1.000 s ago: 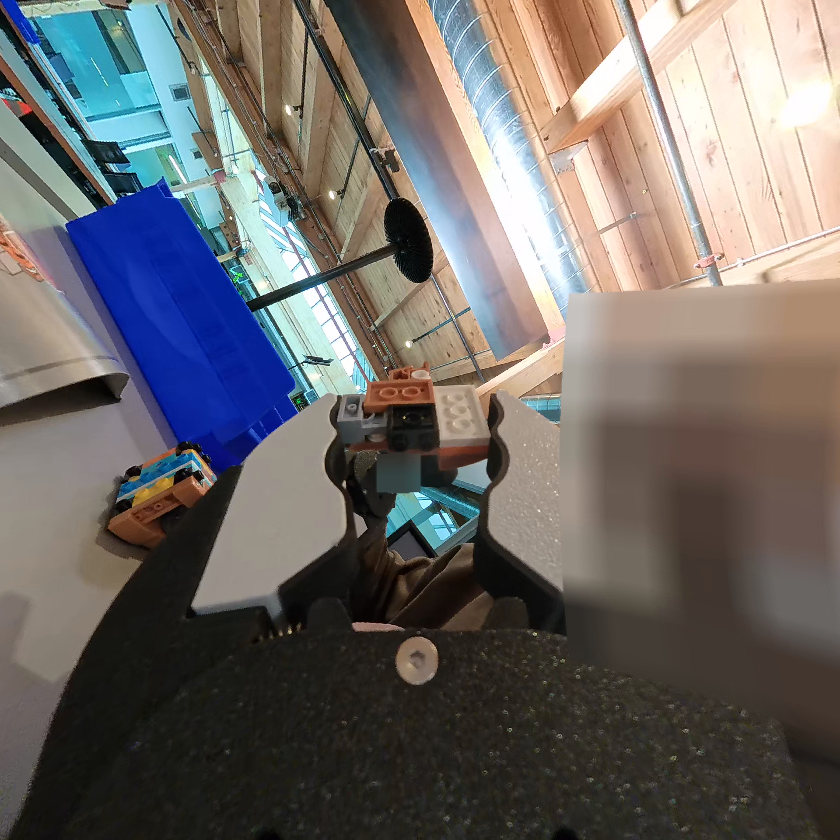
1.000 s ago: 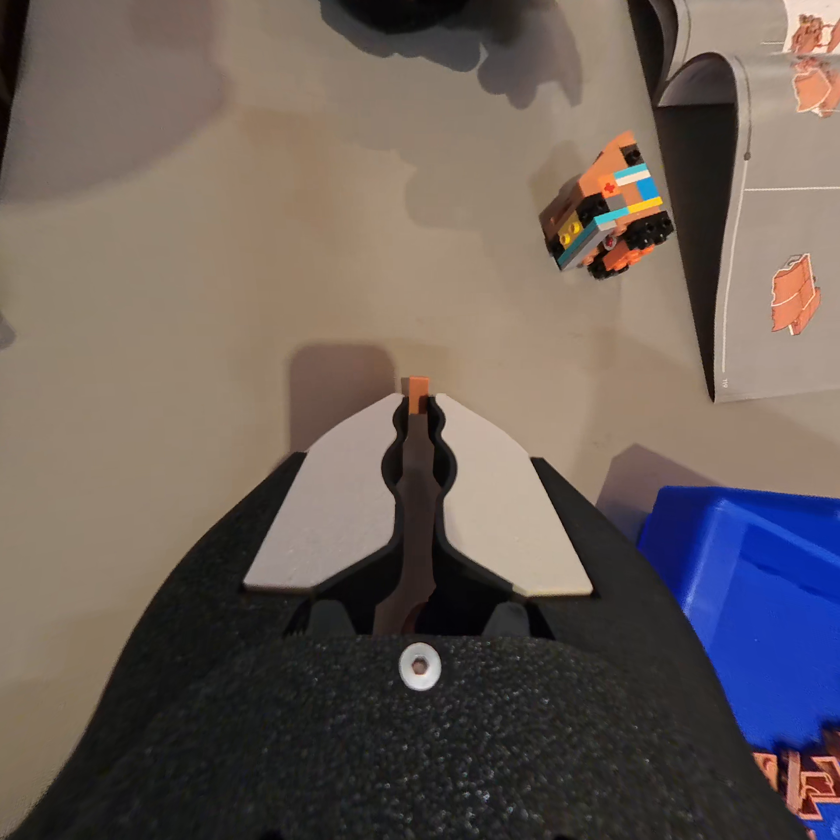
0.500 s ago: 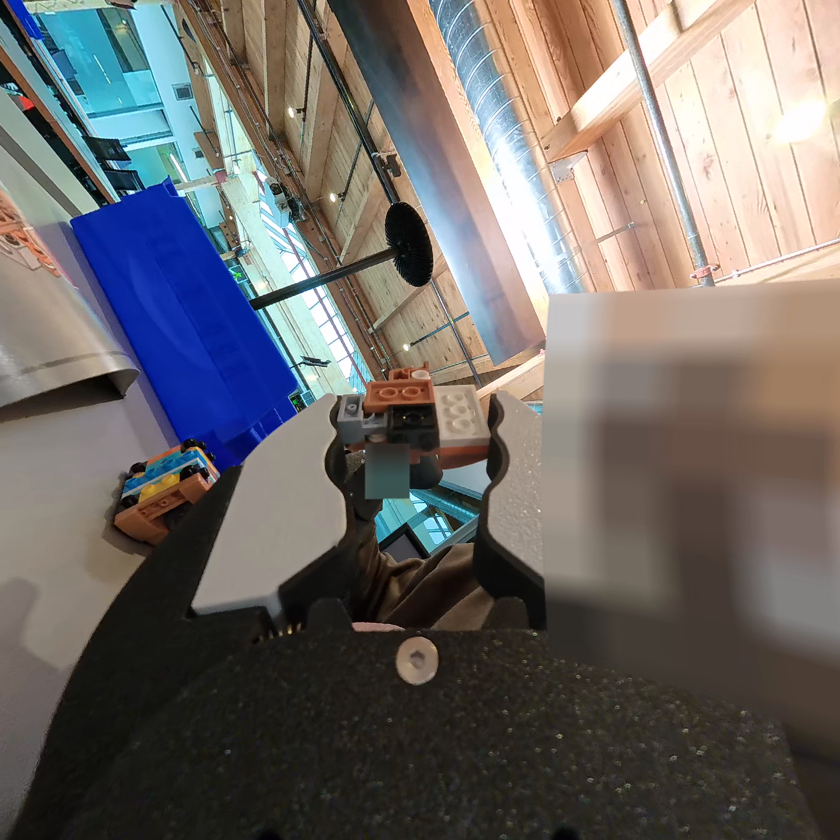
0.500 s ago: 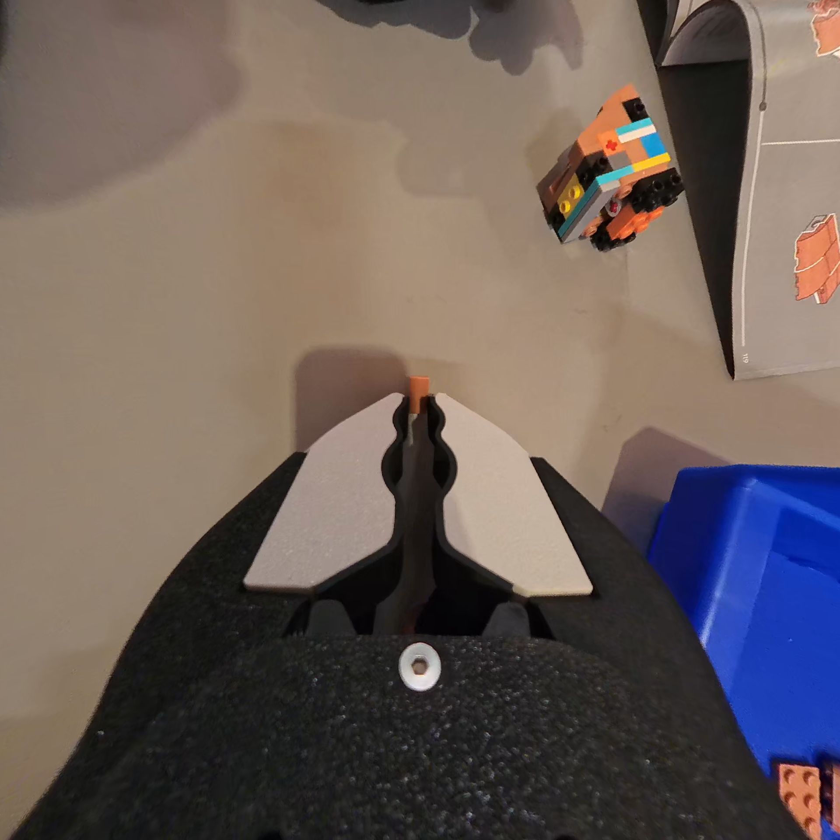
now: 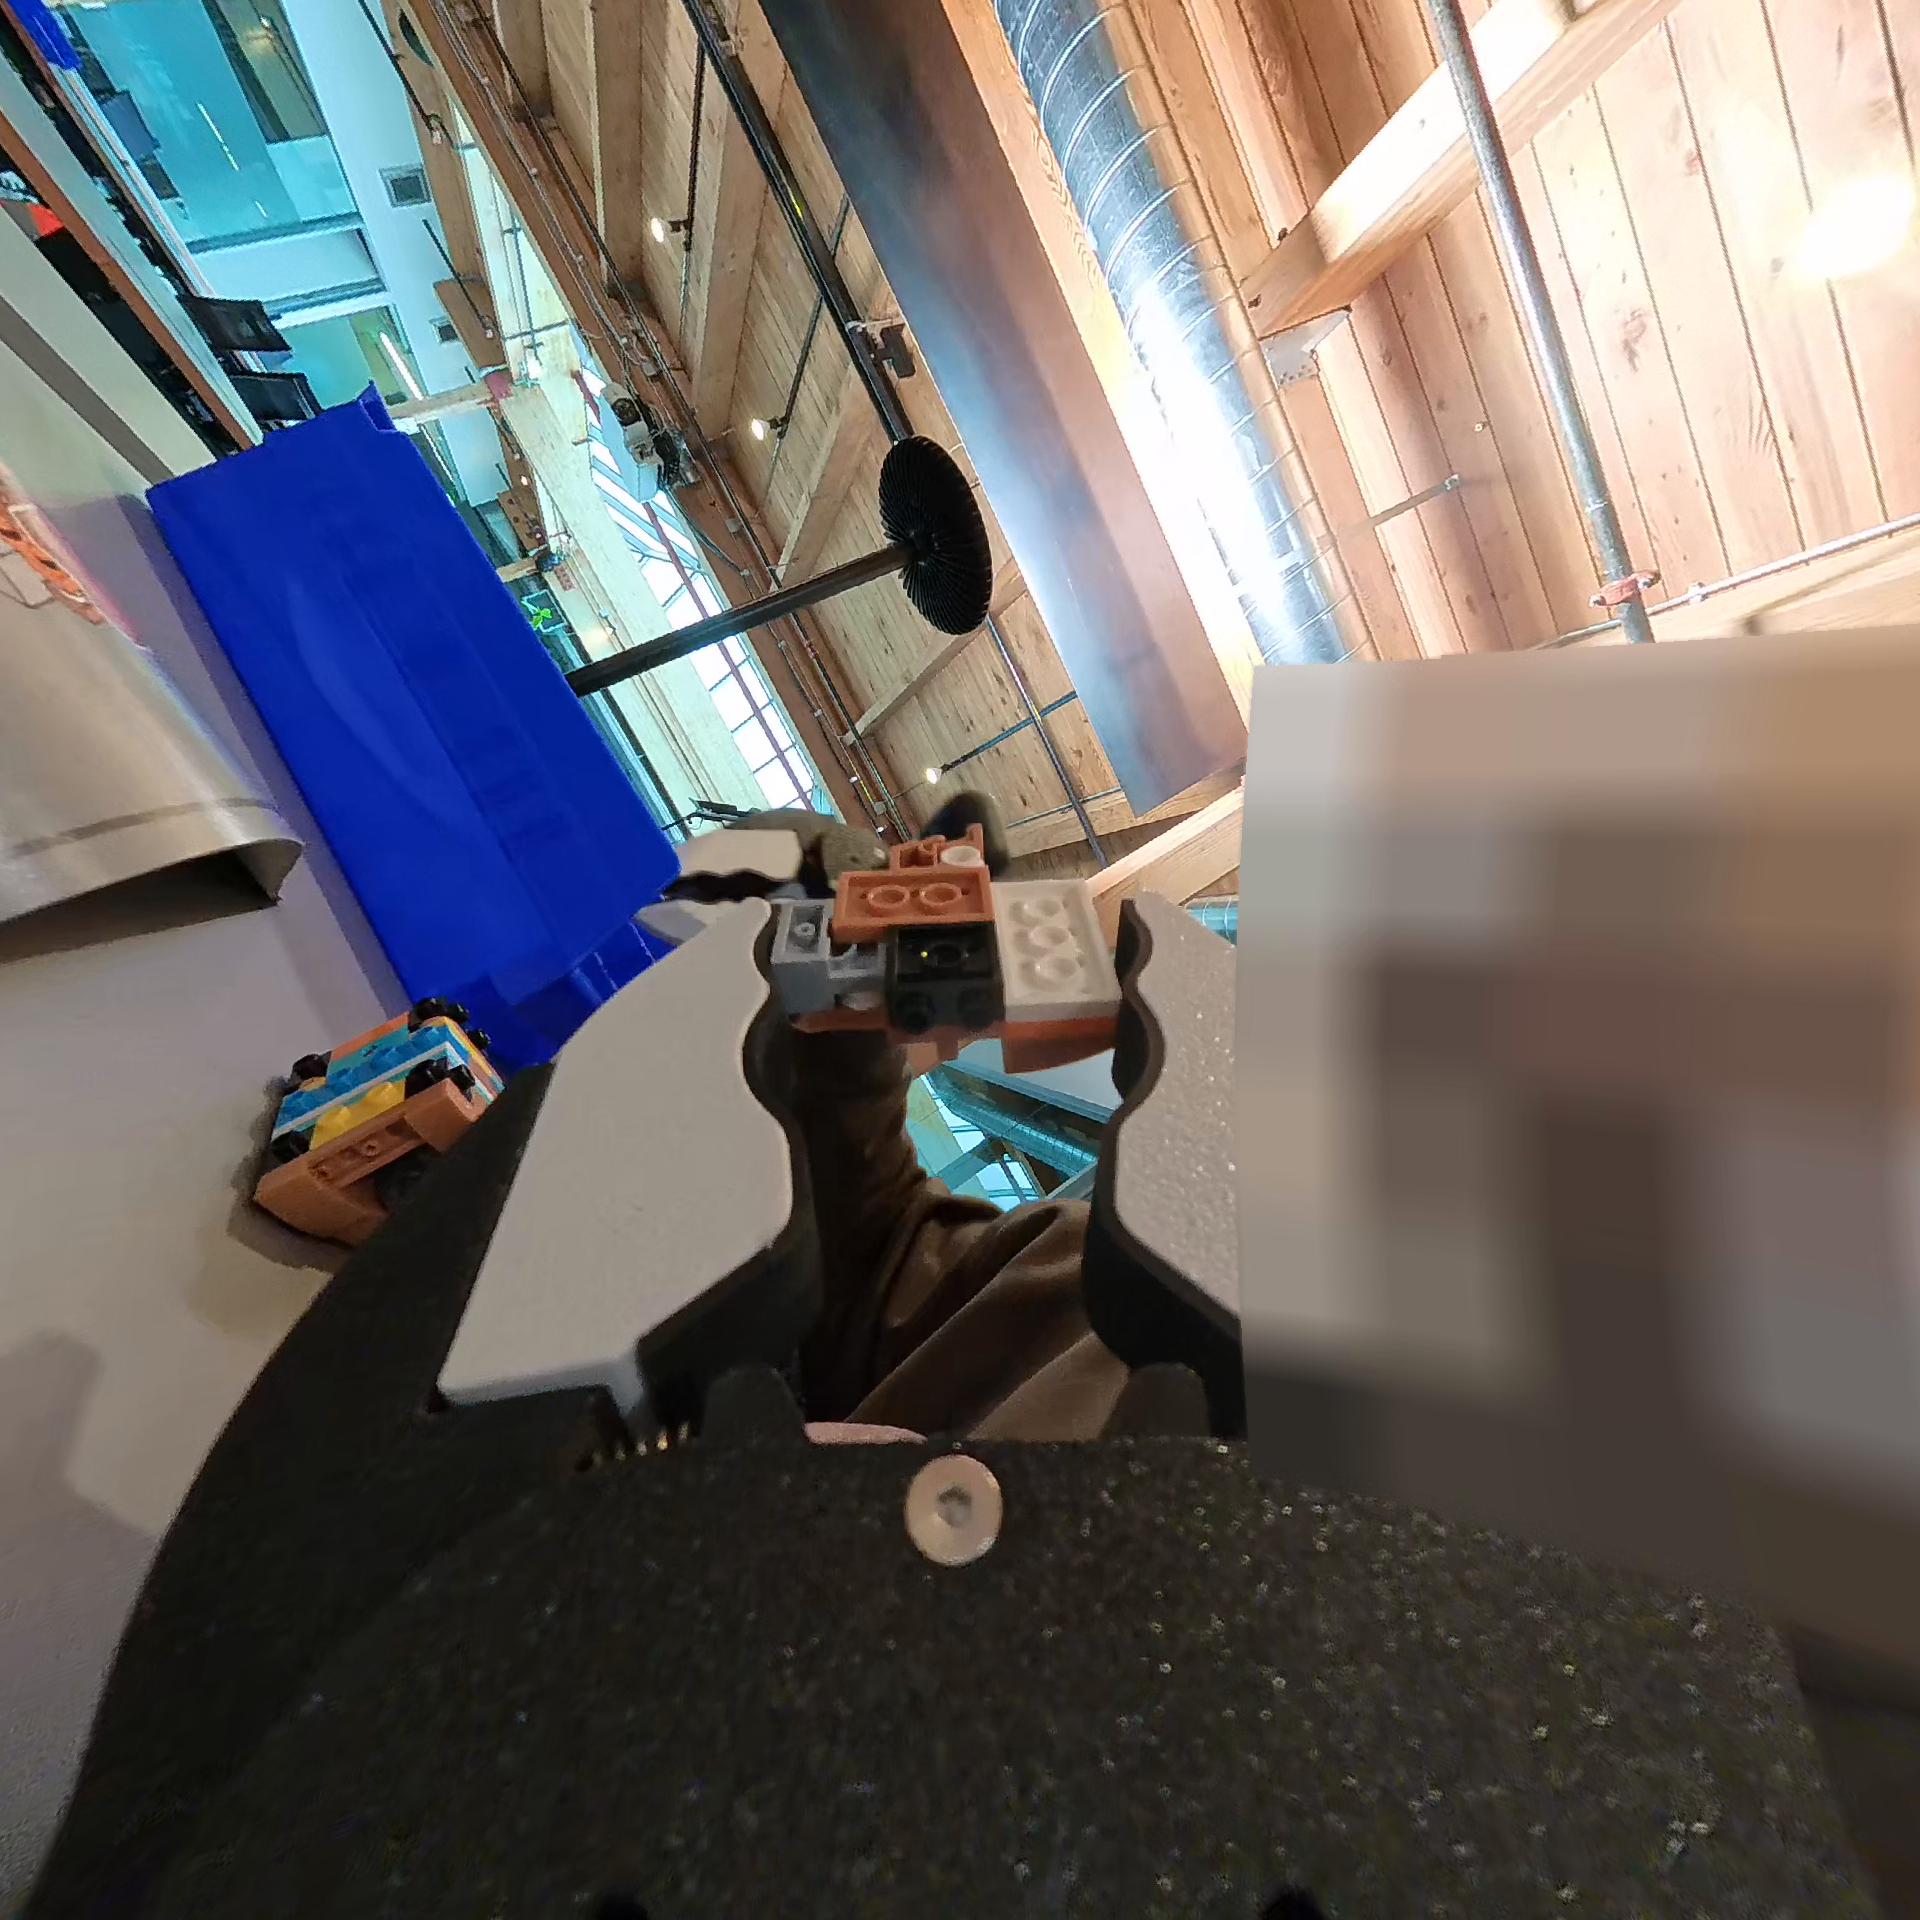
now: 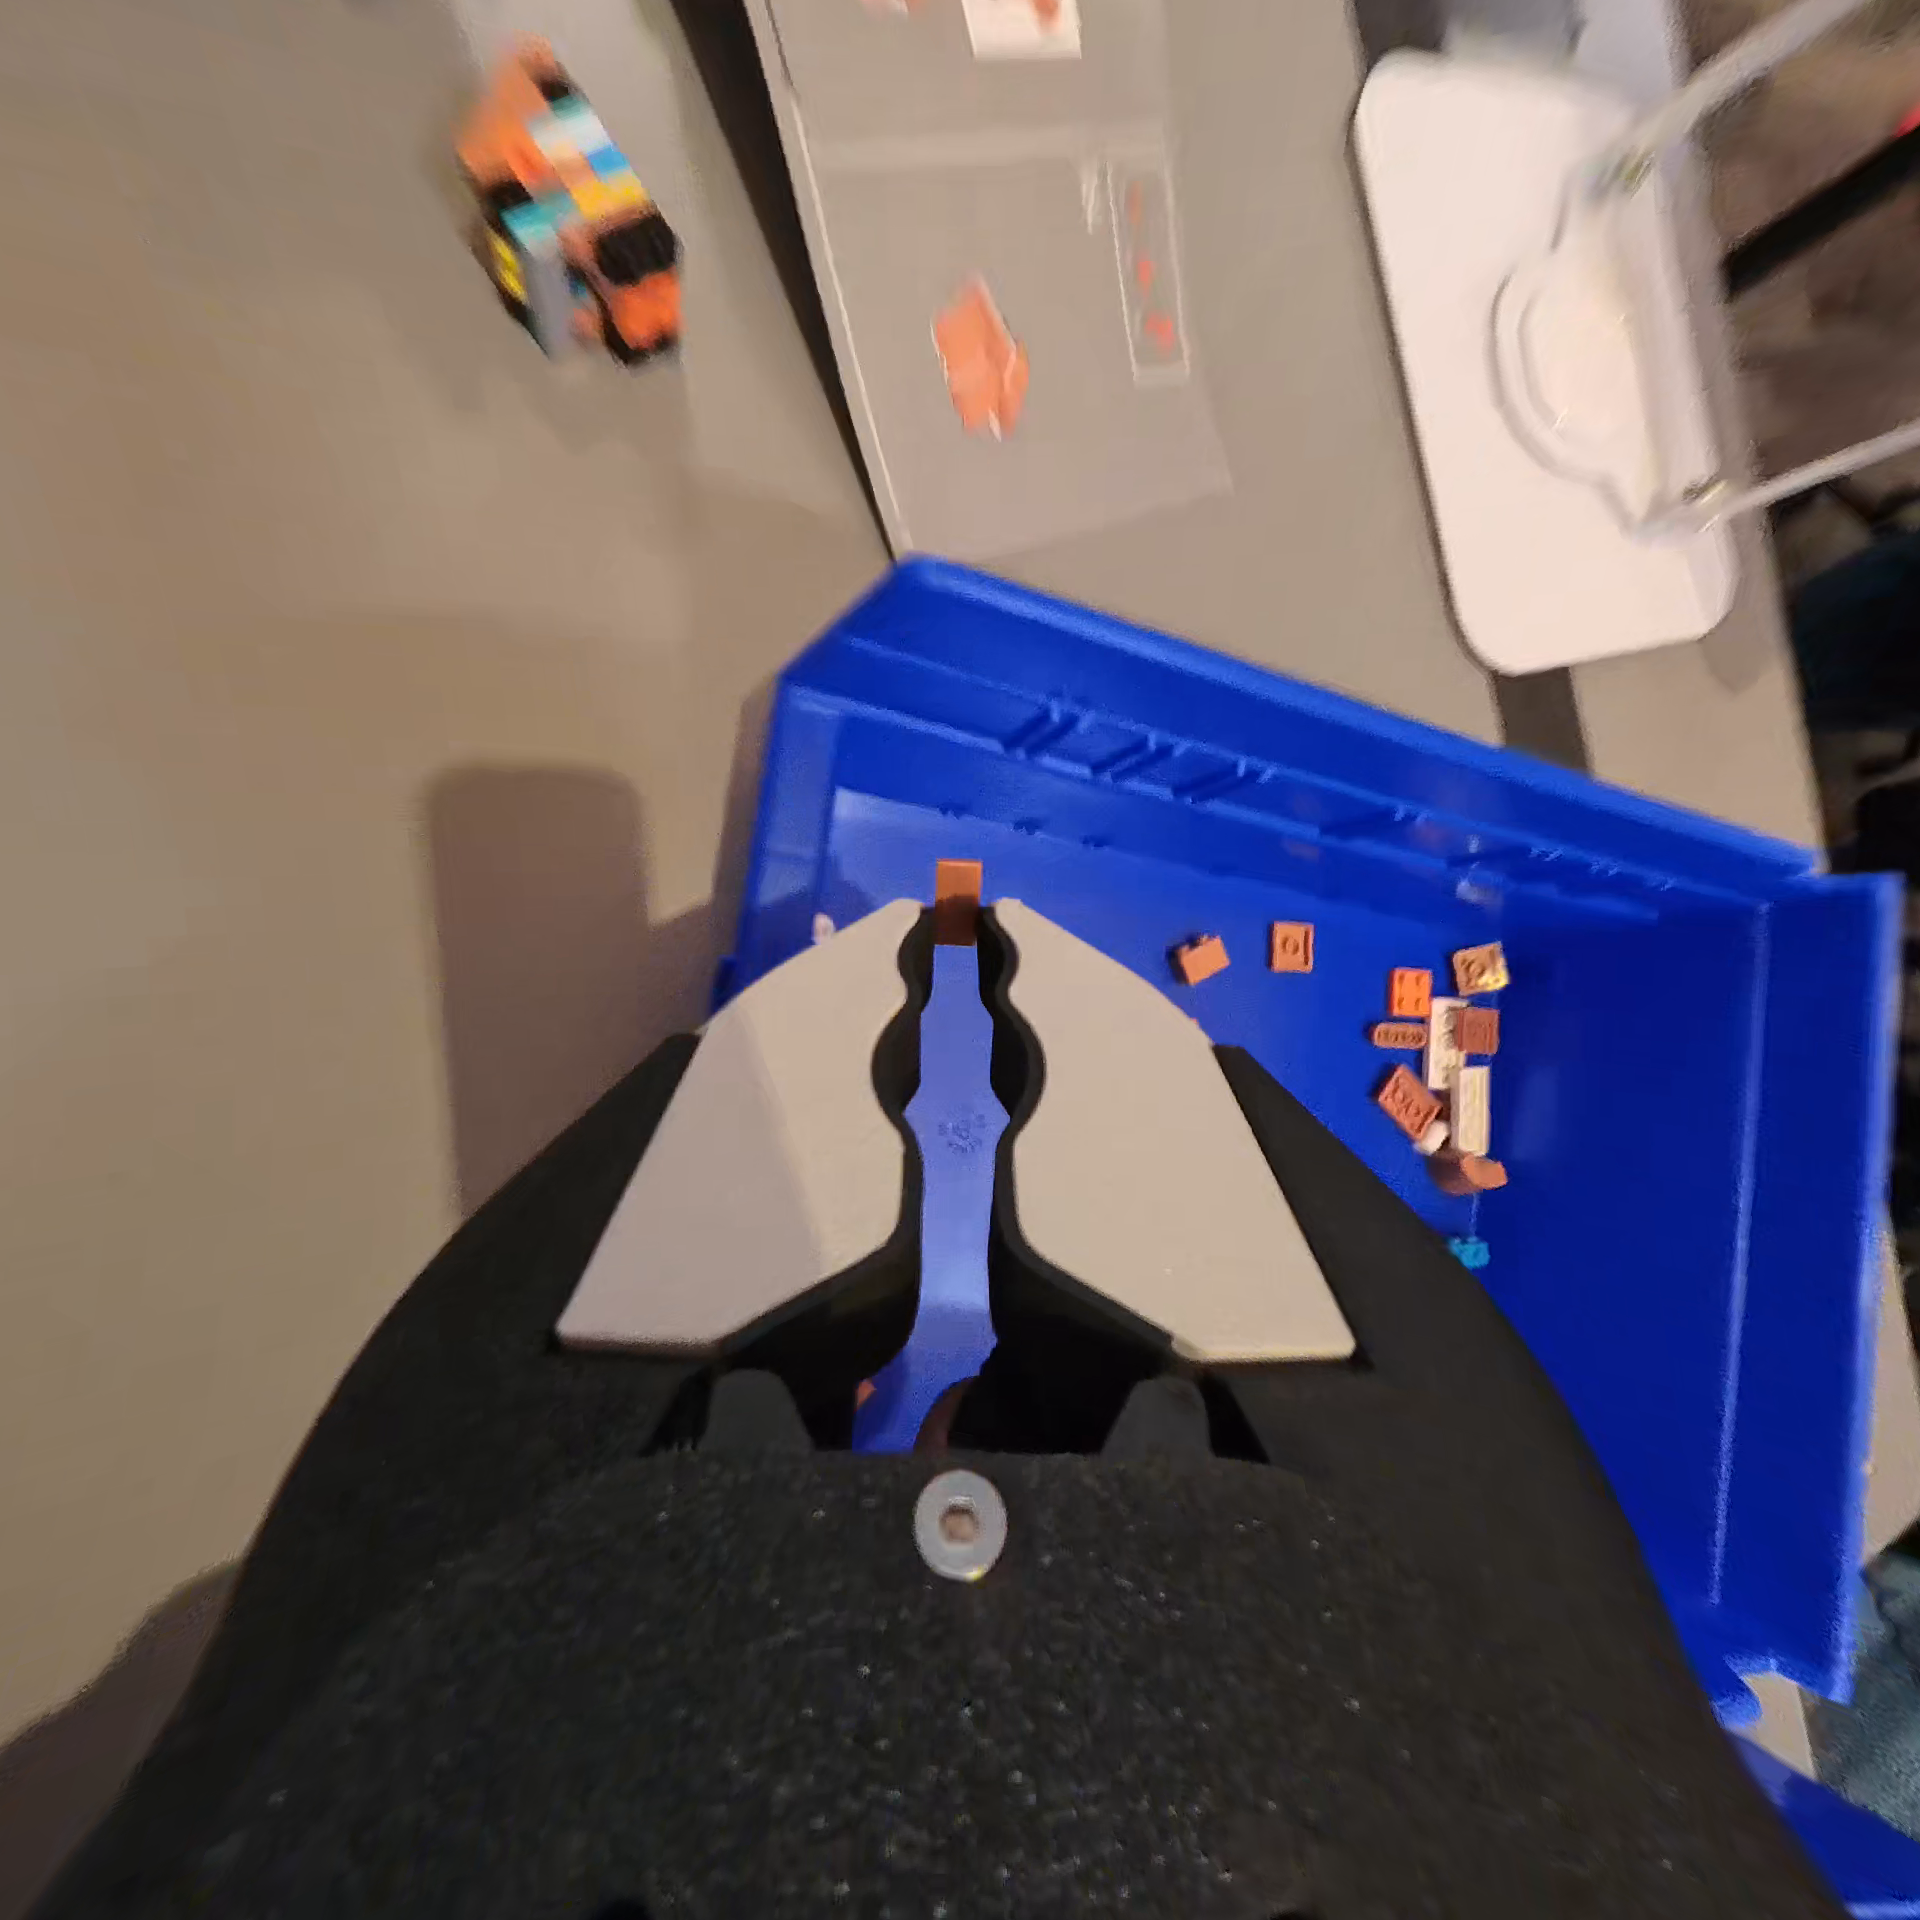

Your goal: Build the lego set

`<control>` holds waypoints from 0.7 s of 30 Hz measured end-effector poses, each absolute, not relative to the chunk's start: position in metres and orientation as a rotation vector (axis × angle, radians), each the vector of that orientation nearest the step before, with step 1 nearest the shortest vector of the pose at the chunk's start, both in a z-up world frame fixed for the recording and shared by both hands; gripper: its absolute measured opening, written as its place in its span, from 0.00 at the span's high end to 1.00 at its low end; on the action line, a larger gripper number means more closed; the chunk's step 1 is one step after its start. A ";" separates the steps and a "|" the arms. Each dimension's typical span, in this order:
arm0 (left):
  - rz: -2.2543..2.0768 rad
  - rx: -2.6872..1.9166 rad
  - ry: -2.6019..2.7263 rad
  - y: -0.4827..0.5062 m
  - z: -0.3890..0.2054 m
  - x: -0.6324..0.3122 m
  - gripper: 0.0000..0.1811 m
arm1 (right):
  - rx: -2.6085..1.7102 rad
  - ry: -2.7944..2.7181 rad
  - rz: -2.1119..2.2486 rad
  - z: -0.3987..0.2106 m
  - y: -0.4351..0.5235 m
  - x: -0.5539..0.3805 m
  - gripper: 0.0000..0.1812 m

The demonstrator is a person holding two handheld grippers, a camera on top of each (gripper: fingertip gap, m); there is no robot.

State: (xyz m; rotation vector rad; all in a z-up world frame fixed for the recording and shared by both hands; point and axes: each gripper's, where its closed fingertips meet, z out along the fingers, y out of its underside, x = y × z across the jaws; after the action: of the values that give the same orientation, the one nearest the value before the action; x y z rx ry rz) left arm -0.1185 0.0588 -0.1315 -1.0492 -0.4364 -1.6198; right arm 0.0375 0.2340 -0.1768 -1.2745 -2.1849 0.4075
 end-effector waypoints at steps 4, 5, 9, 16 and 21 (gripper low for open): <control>-1.610 -1.054 -0.430 0.058 -0.131 -0.119 0.67 | -1.423 -2.292 0.227 -0.221 0.260 0.030 0.96; -1.608 -1.054 -0.429 0.058 -0.131 -0.119 0.67 | -1.449 -2.310 0.203 -0.229 0.263 0.029 0.96; -1.604 -1.048 -0.435 0.057 -0.130 -0.122 0.67 | -1.510 -2.405 0.129 -0.251 0.272 0.029 0.96; -1.598 -1.048 -0.426 0.056 -0.128 -0.122 0.67 | -1.581 -2.236 0.210 -0.219 0.330 -0.005 0.90; -1.593 -1.053 -0.424 0.056 -0.128 -0.122 0.67 | -1.669 -2.251 0.170 -0.241 0.369 -0.015 0.90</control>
State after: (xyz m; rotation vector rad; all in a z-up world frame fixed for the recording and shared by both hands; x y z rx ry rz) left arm -0.1218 0.0560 -0.1284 -1.0533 -0.4239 -1.5934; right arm -0.0152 0.3688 -0.2406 -1.6694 -2.2514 0.1704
